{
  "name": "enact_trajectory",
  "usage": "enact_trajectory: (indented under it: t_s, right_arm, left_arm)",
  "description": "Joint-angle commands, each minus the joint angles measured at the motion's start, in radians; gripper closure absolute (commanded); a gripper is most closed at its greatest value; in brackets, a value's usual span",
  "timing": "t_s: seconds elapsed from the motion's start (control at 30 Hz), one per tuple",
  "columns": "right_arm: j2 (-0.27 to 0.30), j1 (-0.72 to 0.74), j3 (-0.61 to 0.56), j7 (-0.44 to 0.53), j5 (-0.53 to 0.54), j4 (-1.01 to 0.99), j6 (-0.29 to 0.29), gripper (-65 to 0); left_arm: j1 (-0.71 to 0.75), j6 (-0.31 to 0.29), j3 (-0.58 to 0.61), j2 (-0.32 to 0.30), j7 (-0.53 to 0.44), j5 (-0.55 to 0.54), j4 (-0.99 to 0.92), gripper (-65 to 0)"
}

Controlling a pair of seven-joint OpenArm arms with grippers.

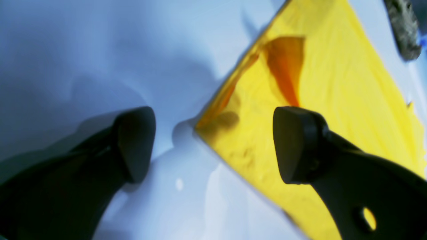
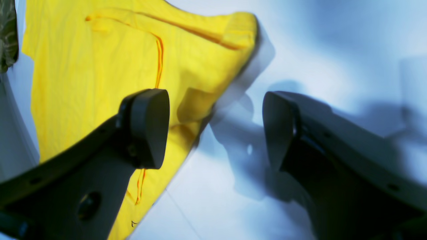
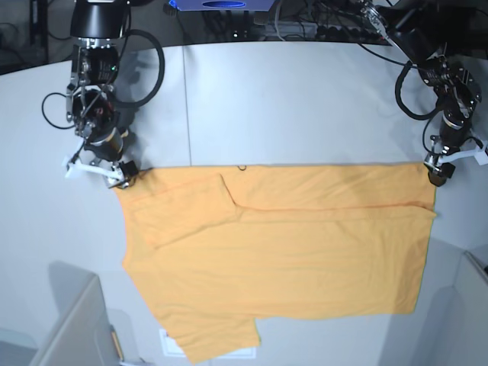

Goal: Fold the T-shirt properly
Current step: 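Lower the held corners onto the shirt and open both grippers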

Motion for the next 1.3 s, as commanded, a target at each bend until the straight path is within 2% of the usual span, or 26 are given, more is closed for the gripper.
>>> enact_trajectory:
  t_s: [0.0,0.2,0.37,0.53,0.67,0.77,0.87,0.93,0.97,1.03,1.13,1.2,1.27]
  right_arm:
    - [0.007,0.006,-0.002,-0.021,-0.003,-0.007,-0.011,-41.3]
    - [0.007,0.016,-0.003,0.037,-0.003,-0.059,0.007,-41.1]
    - [0.007,0.026,-0.003,0.037,-0.004,-0.064,0.009,-41.1]
    - [0.007,0.048,-0.003,0.034,-0.004,-0.08,0.009,-41.1]
    - [0.007,0.048,-0.005,0.034,-0.004,-0.1,0.013,-41.1]
    - [0.01,0.048,-0.041,0.039,-0.004,-0.116,0.072,-40.7]
    - [0.007,0.057,-0.043,0.041,-0.003,-0.151,0.079,-35.9]
    - [0.007,0.06,-0.045,0.041,-0.003,-0.165,0.082,-35.3]
    - [0.007,0.06,-0.046,0.041,-0.003,-0.165,0.084,-35.1]
    - [0.007,0.06,-0.046,0.041,-0.003,-0.165,0.084,-35.0]
    - [0.007,0.062,-0.046,0.041,-0.003,-0.166,0.084,-33.8]
    - [0.01,0.063,-0.046,0.041,-0.004,-0.171,0.084,-26.3]
    - [0.016,0.063,-0.049,0.041,-0.004,-0.171,0.085,-12.5]
  left_arm:
    - [-0.014,0.005,0.002,-0.012,0.013,0.002,-0.006,-52.3]
    - [-0.025,0.005,0.003,-0.012,0.013,0.002,-0.037,-52.3]
    - [-0.025,0.005,0.005,-0.012,0.013,0.002,-0.037,-52.3]
    - [-0.025,0.008,0.086,-0.038,0.013,0.002,-0.042,-52.3]
    - [-0.026,0.008,0.079,-0.042,0.011,0.0,-0.052,-52.3]
    - [-0.026,0.008,0.079,-0.042,0.011,0.0,-0.052,-52.3]
    - [-0.026,0.008,0.079,-0.042,0.011,0.0,-0.052,-52.2]
    - [-0.028,0.008,0.083,-0.042,0.011,0.0,-0.052,-51.5]
    - [-0.031,0.008,0.085,-0.042,0.011,0.0,-0.052,-49.2]
    - [-0.045,0.008,0.085,-0.042,0.011,0.0,-0.063,-39.5]
    - [-0.054,0.008,0.079,-0.045,0.011,0.0,-0.108,-20.4]
    - [-0.054,0.008,0.082,-0.051,0.011,0.0,-0.114,-11.0]
    - [-0.054,0.006,0.088,-0.058,0.011,0.0,-0.12,-2.5]
